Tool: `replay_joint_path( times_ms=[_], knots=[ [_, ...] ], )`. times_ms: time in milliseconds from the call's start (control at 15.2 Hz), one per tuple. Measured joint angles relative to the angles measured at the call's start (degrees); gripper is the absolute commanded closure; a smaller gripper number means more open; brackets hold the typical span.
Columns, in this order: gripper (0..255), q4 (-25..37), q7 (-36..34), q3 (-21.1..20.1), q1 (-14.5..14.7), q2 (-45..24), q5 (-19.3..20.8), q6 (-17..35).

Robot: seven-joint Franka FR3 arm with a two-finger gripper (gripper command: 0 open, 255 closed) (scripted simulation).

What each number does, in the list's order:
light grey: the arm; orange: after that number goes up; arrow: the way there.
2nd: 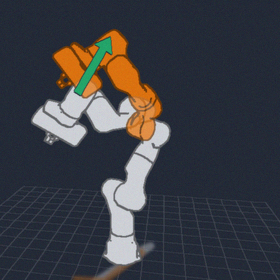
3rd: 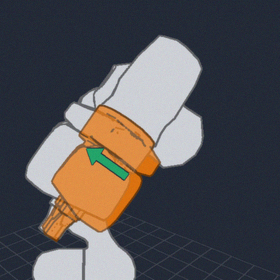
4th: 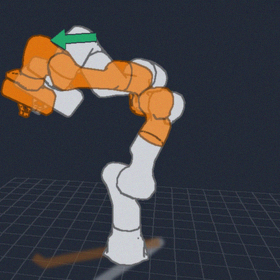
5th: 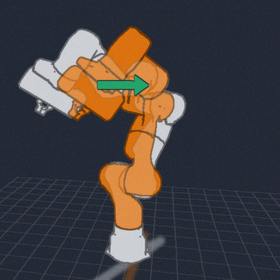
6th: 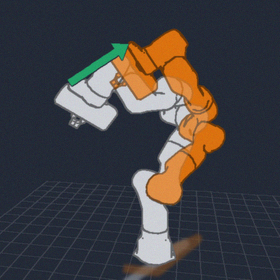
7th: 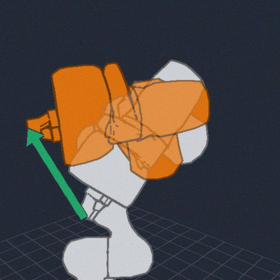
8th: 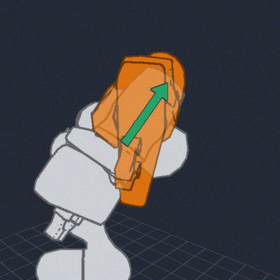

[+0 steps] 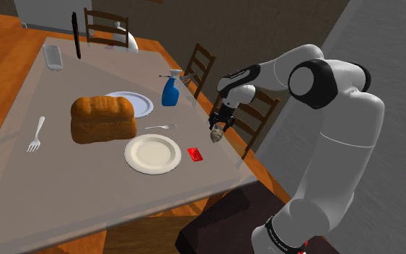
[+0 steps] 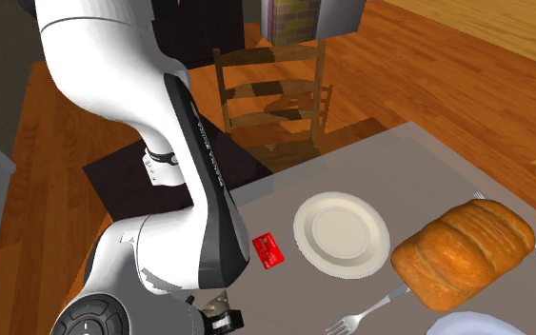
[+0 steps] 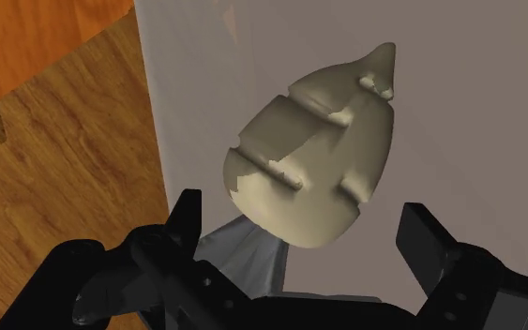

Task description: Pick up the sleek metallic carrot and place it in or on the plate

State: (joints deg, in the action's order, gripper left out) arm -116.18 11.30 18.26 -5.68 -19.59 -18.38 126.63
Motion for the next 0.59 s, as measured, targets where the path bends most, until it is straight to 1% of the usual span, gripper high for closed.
replay_joint_path(
  times_ms=[198,594],
  knots=[
    [0,-1.1,0.5,-0.5,0.0,-1.4,-1.0,2.3],
    [0,-1.0,0.8,-0.7,0.0,-2.1,-1.4,3.0]
  ],
)
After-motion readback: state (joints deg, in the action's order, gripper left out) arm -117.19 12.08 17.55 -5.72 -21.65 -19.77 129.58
